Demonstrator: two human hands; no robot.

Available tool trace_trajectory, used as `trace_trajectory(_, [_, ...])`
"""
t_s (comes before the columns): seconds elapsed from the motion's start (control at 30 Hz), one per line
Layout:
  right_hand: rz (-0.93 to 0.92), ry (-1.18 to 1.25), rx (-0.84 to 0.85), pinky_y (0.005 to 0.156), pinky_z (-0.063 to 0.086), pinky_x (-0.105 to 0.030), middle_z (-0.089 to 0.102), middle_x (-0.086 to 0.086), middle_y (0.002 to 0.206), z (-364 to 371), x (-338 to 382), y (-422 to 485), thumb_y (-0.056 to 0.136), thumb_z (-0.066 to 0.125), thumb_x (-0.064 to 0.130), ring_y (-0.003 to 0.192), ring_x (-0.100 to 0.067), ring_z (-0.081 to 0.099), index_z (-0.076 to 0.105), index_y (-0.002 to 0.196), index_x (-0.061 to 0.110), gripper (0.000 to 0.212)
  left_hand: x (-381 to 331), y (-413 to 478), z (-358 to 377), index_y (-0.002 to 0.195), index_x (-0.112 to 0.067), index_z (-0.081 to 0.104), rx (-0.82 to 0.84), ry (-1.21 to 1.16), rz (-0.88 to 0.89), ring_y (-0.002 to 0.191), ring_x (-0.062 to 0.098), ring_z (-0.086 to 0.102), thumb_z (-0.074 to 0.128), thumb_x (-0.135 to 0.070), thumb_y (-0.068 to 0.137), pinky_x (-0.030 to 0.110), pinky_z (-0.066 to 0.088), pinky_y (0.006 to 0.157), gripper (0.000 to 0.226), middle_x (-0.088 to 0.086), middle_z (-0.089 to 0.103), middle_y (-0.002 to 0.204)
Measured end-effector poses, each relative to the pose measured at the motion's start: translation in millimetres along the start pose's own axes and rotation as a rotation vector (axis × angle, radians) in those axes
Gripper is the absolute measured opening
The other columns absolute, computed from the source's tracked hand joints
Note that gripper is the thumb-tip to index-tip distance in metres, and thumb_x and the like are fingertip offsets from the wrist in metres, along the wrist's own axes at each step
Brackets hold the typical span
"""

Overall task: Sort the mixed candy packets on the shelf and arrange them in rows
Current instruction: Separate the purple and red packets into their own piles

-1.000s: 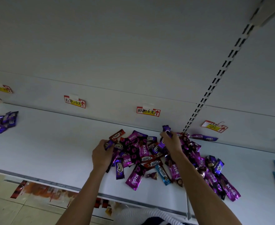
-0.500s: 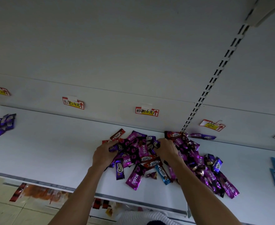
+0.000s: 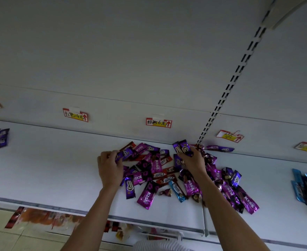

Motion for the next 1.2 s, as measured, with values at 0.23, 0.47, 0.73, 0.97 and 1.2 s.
trace_trajectory(0.23, [0.127, 0.394, 0.052, 0.063, 0.046, -0.033, 0.061, -0.007, 0.076, 0.7, -13.3, -14.4, 0.086, 0.061, 0.006, 0.065, -0.019, 0.056, 0.058, 0.092, 0.008, 0.008, -25.4, -7.5, -2.3, 0.104, -0.006, 0.050, 0.128, -0.361, -0.093, 0.081, 0.026, 0.060, 0.034, -0.019, 0.100, 0.031, 0.043, 0.064, 0.021, 0.006, 0.060, 0.089])
trace_trajectory(0.47, [0.171, 0.609, 0.169, 0.058, 0.048, -0.028, 0.064, -0.006, 0.077, 9.8, -4.7, -51.3, 0.095, 0.048, 0.010, 0.066, -0.020, 0.058, 0.058, 0.099, 0.011, 0.011, -30.1, -41.0, 12.7, 0.129, -0.021, 0.043, 0.413, -0.590, -0.247, 0.112, 0.014, 0.051, 0.054, -0.057, 0.084, 0.036, 0.041, 0.098, 0.059, -0.006, 0.054, 0.120])
trace_trajectory(0.73, [0.018, 0.407, 0.254, 0.041, 0.035, -0.020, 0.053, 0.001, 0.059, -0.2, 6.4, -104.8, 0.080, 0.070, 0.014, 0.044, -0.008, 0.043, 0.056, 0.094, 0.013, 0.019, -53.9, -89.8, -14.1, 0.090, -0.017, 0.056, 0.343, -0.568, -0.203, 0.060, -0.004, 0.056, 0.037, -0.037, 0.095, 0.006, 0.041, 0.059, 0.028, -0.006, 0.060, 0.071])
trace_trajectory(0.97, [-0.135, 0.049, 0.382, 0.044, 0.040, -0.014, 0.058, 0.005, 0.064, 23.8, 17.9, -145.0, 0.082, 0.070, 0.022, 0.046, -0.002, 0.052, 0.059, 0.094, 0.021, 0.017, -45.6, -149.6, -68.9, 0.092, -0.034, 0.054, 0.156, -0.484, -0.236, 0.060, 0.008, 0.061, 0.036, -0.050, 0.082, 0.028, 0.052, 0.058, 0.026, -0.003, 0.069, 0.073])
trace_trajectory(1.2, [-0.288, -0.132, 0.748, 0.059, 0.049, -0.022, 0.065, 0.004, 0.069, 106.0, 40.8, -196.5, 0.072, 0.077, 0.023, 0.063, -0.002, 0.059, 0.060, 0.082, 0.024, 0.020, 20.1, -227.8, -154.9, 0.085, -0.026, 0.058, -0.267, -0.368, -0.523, 0.045, 0.012, 0.053, 0.042, -0.036, 0.093, 0.018, 0.042, 0.048, 0.021, 0.005, 0.064, 0.063])
Point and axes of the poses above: each hand's wrist, its own y-axis towards the middle knuckle, its own z-axis out of the palm, x = y × z, the point moved 7 cm from there along y, towards the middle knuckle
